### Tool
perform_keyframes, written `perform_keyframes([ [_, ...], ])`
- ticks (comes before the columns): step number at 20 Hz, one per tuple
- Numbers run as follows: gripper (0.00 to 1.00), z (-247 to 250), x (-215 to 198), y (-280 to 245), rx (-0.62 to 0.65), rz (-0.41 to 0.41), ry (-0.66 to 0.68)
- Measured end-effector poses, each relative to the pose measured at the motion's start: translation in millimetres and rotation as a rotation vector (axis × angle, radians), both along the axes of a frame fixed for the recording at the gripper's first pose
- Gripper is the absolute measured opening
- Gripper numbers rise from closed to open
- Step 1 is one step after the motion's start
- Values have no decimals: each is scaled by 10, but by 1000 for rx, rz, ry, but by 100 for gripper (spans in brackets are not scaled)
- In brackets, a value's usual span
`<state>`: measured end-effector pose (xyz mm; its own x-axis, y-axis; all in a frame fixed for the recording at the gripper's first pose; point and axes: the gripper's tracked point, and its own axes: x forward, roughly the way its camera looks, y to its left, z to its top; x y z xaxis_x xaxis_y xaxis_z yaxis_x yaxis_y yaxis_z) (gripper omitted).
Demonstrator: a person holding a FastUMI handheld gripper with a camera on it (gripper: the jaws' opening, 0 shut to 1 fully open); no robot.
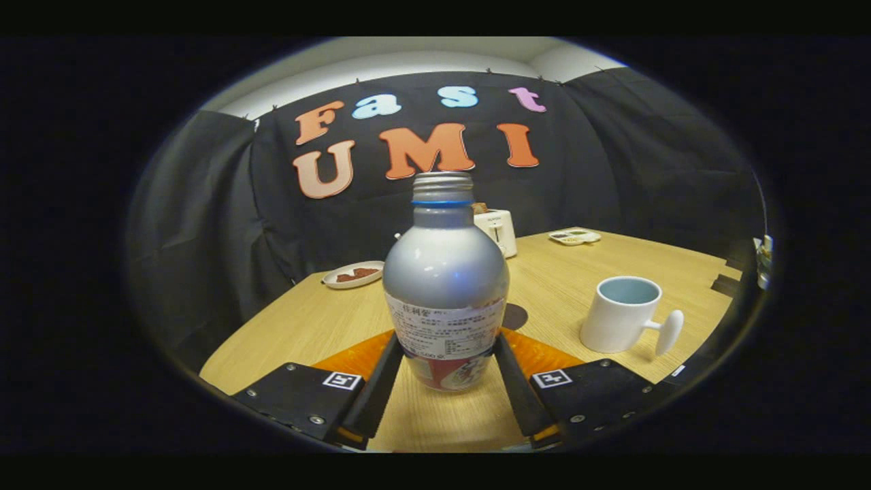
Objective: Take the bottle from table, then pour the juice into the cup, finally place the bottle on the coaster
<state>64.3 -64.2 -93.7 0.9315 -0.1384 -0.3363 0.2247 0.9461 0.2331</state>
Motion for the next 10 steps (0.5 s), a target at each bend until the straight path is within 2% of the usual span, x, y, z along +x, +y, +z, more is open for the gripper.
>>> perform_keyframes([
  [10,76,-22,136,-117,332,-105,-43],
])
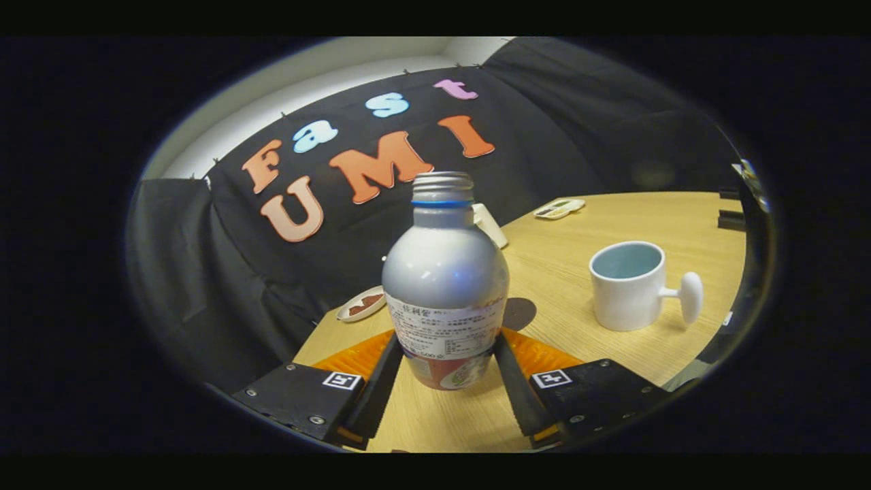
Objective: Take the bottle from table, then pour the juice into the cup, finally place the bottle on the coaster
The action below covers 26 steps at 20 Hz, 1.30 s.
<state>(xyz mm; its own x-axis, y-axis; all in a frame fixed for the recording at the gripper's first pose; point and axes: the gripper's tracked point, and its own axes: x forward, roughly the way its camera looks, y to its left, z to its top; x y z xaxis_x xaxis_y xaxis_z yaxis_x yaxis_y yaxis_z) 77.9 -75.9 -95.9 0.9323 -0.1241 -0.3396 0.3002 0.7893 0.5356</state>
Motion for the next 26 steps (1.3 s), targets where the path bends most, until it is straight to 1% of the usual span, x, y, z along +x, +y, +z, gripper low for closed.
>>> perform_keyframes([
  [4,76,-13,63,-6,143,-38,-17],
  [9,76,-26,144,-129,310,-147,-35],
  [13,76,-105,201,-89,411,-179,-20],
  [19,76,-13,264,-118,635,-256,-78],
  [22,76,57,381,-229,711,-295,-101],
  [26,76,108,315,-332,797,-349,-121],
])
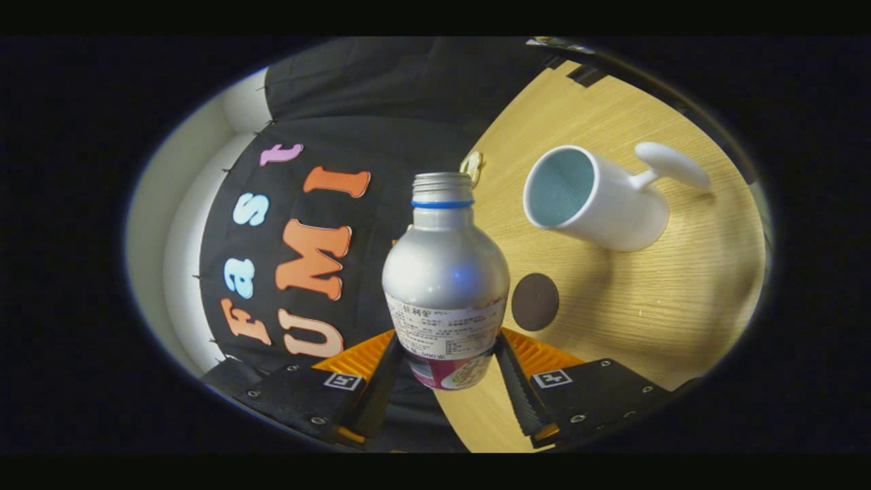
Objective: Take the bottle from table, then pour the juice into the cup, finally place the bottle on the coaster
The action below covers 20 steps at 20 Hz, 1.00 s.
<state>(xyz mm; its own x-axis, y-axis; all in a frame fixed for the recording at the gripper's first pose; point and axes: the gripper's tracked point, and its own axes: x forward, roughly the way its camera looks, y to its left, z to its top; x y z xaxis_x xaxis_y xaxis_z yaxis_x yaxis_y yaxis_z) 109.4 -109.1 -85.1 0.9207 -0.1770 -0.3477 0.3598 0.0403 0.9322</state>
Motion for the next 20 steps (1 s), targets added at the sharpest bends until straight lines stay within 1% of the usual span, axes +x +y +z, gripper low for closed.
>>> perform_keyframes([
  [4,76,10,35,-26,64,-24,-1],
  [9,76,46,61,34,146,-35,0],
  [15,76,141,70,-78,213,-77,-8],
  [20,76,165,103,-78,266,-83,-4],
])
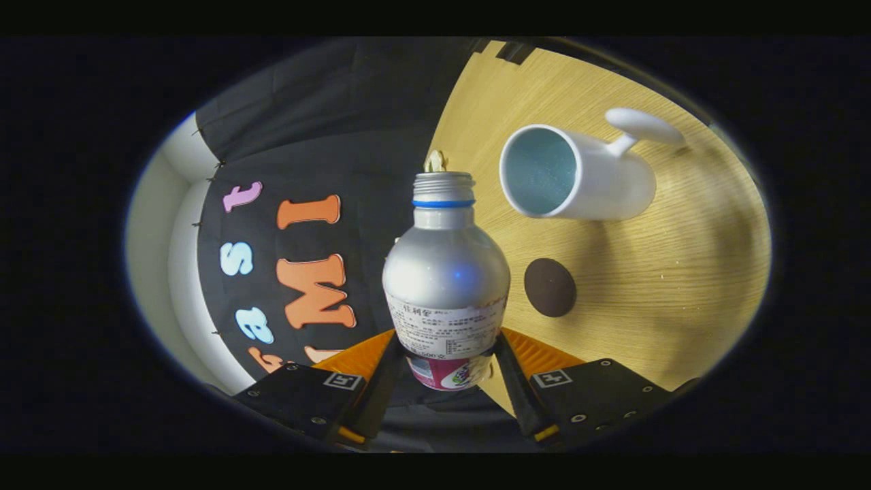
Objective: Take the bottle from table, then pour the juice into the cup, finally place the bottle on the coaster
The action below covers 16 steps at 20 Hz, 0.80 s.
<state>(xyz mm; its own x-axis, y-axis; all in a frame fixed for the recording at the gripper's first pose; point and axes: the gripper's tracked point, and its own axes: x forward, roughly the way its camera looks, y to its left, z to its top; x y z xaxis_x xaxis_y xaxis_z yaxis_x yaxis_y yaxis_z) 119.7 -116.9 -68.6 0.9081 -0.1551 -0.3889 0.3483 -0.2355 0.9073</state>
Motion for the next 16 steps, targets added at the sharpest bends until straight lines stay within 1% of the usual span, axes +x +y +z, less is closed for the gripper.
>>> perform_keyframes([
  [5,76,4,17,-52,45,-13,-2],
  [12,76,134,59,-175,109,-55,-32],
  [16,76,143,47,-190,168,-75,-46],
])
